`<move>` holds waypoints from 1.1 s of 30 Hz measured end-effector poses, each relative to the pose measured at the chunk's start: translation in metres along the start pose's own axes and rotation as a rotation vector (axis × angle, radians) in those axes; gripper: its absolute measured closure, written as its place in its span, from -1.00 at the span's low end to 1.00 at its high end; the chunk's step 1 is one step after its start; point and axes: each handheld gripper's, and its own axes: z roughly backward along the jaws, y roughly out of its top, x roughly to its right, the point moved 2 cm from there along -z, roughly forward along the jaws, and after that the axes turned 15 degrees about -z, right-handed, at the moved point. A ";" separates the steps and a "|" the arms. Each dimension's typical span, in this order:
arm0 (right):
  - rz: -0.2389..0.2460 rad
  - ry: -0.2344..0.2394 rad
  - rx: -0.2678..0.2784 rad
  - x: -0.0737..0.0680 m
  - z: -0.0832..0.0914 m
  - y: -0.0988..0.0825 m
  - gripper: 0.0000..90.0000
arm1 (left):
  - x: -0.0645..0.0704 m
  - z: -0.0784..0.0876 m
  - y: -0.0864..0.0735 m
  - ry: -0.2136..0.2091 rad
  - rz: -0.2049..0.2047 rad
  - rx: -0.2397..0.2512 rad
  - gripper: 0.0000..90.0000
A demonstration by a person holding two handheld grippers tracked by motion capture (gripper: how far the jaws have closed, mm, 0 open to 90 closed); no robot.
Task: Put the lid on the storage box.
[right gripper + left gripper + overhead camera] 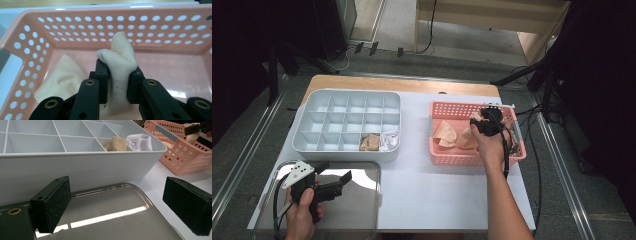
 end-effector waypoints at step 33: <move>0.024 0.219 0.392 -0.011 0.061 -0.031 0.70 | 0.005 -0.002 -0.001 -0.002 -0.014 -0.006 -0.81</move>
